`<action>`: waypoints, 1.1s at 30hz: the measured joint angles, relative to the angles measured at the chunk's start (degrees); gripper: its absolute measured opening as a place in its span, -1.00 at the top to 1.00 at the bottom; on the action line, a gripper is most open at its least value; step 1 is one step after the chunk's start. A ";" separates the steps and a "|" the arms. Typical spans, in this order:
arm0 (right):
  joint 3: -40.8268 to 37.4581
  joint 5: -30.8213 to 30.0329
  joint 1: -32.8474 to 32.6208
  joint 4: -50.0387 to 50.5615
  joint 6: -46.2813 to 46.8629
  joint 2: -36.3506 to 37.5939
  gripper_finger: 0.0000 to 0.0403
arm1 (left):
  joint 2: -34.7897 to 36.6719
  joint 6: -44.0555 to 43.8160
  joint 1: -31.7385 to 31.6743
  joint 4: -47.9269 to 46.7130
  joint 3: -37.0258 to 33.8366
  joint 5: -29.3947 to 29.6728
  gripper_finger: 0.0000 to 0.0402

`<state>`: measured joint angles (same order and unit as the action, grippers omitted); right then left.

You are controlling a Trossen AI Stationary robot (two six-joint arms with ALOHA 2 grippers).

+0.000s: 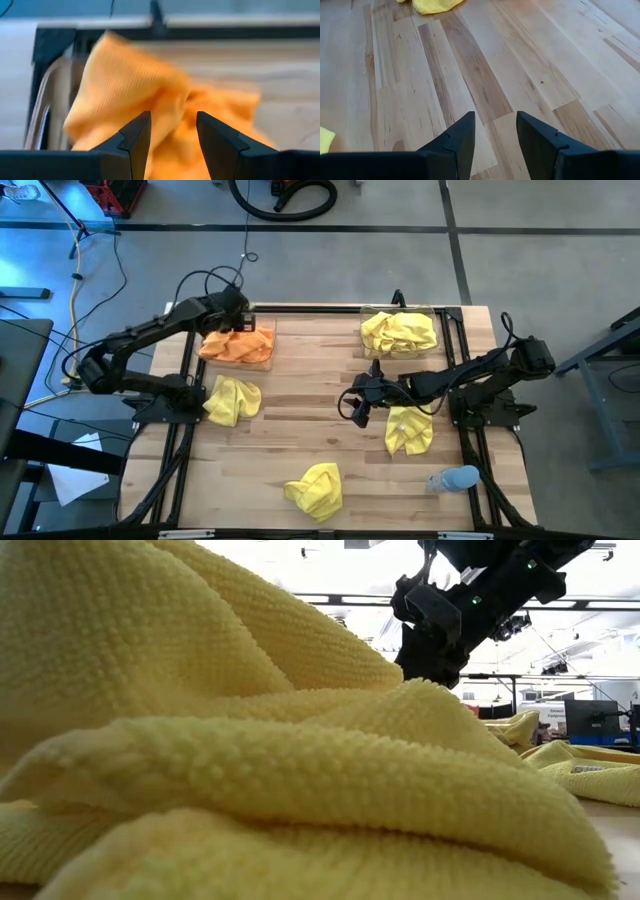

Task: Sort microfiber towel by color & place in baskets
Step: Put the orange microfiber cloth into the left transparent bin

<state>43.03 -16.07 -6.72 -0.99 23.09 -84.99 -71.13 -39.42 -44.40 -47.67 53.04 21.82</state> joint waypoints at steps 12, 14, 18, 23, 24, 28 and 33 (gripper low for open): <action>0.00 0.01 0.00 -0.01 0.08 0.00 0.32 | -7.94 -0.37 -2.11 17.82 -12.80 -5.96 0.27; 0.00 0.00 0.00 -0.02 0.42 0.01 0.32 | -10.37 -0.30 -3.18 19.08 -12.92 -5.92 0.27; 0.00 0.00 0.00 -0.02 0.44 0.00 0.32 | -14.07 1.57 -5.11 22.17 -12.79 -5.75 0.27; 0.00 0.00 0.00 -0.02 0.44 0.00 0.32 | -15.10 -0.44 -6.03 25.38 -12.40 -3.45 0.27; 0.00 0.00 0.00 -0.02 0.44 0.00 0.32 | -15.12 -0.46 -6.27 26.03 -12.44 -3.23 0.27; 0.00 0.00 0.00 -0.02 0.44 0.00 0.32 | -15.17 -0.45 -6.64 26.72 -12.26 -3.61 0.27; 0.00 0.00 0.00 0.13 0.44 0.00 0.32 | -15.00 1.01 -6.64 26.39 -12.15 -4.87 0.27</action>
<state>43.03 -16.07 -6.72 -0.87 23.53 -84.99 -86.14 -38.41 -51.04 -21.28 40.88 16.95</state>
